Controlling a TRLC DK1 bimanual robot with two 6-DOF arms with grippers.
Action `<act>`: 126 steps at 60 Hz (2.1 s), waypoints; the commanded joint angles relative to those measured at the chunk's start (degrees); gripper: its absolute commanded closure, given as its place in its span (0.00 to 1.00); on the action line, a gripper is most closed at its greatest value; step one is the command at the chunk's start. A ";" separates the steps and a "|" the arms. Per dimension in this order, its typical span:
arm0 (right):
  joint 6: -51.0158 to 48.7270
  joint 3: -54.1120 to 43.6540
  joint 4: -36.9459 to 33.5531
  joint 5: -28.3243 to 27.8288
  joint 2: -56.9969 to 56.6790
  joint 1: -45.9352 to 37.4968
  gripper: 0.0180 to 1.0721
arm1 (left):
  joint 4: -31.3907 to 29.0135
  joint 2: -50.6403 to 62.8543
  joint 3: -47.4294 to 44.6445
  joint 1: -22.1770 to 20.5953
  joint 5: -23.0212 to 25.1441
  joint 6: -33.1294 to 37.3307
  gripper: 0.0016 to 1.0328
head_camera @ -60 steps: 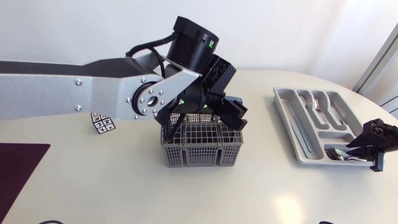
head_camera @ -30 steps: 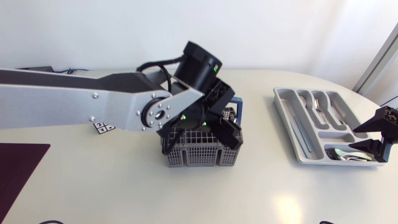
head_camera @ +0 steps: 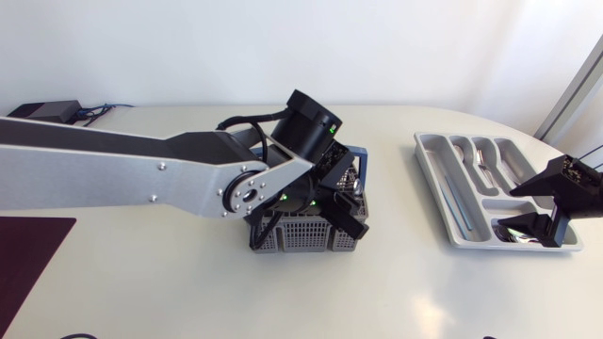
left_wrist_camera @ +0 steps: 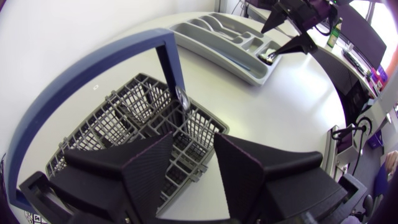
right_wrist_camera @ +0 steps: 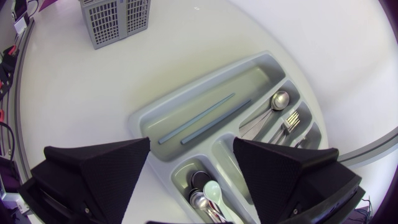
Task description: Transfer all utensils from the basket to the drawer tray.
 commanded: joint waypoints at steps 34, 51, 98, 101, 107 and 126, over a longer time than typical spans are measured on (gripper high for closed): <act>6.82 -8.69 4.23 -1.34 -7.13 5.38 0.07 | 12.89 6.66 0.88 -2.19 -8.67 -7.65 0.66; 6.55 -9.39 4.32 -1.34 -7.30 5.47 0.07 | 15.61 8.42 1.05 -2.10 -9.19 -8.71 0.76; 6.29 -10.44 5.11 -0.72 -7.39 6.61 0.07 | 17.46 6.66 -1.06 0.19 -2.34 -12.22 0.97; 6.29 -10.62 5.11 -0.72 -7.48 6.88 0.07 | 18.25 6.13 -1.50 0.19 -1.19 -12.66 0.97; 6.29 -10.88 5.03 -0.72 -7.65 7.23 0.07 | 20.36 4.64 -2.99 0.19 0.30 -13.28 0.97; 6.91 -11.50 4.94 -0.55 -8.01 8.81 0.07 | 24.40 -0.11 -5.19 0.01 1.18 -14.59 0.97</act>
